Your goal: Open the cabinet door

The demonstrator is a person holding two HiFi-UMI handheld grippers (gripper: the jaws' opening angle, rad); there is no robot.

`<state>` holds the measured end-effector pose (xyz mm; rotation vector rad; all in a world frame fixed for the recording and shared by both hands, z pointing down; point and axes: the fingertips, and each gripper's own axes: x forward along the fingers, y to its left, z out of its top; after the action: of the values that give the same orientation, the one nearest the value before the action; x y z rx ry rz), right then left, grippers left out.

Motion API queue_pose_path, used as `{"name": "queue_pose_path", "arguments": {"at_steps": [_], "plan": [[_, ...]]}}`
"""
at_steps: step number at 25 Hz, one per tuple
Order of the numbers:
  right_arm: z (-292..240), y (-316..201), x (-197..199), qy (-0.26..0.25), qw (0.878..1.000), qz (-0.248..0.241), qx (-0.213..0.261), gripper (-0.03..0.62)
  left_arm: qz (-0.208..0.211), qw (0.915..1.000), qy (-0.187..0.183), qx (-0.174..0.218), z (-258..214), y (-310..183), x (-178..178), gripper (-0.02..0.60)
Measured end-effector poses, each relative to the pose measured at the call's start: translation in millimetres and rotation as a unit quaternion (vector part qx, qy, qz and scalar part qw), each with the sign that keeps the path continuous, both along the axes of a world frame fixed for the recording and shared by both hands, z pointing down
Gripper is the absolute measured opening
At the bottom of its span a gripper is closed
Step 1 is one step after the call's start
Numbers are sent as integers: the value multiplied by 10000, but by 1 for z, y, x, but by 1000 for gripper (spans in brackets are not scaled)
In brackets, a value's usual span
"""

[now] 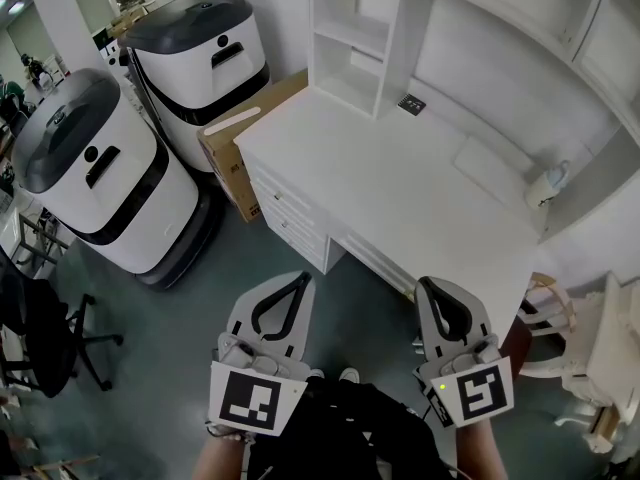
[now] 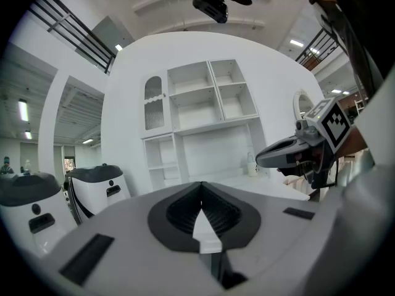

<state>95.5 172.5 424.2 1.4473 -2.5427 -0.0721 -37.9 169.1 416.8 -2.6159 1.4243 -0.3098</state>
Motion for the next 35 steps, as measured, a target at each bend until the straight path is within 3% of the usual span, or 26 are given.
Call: {"name": "queue_pose_path", "arguments": {"at_steps": [12,35], "plan": [[-3,6,-16,137,9998,119,38,0,-23,9999,164,16,-1,2,-23,-3],[-2,33,-58,155,9994,245,173,0,134,9994,130,307,-7,24,-61,-3]]}}
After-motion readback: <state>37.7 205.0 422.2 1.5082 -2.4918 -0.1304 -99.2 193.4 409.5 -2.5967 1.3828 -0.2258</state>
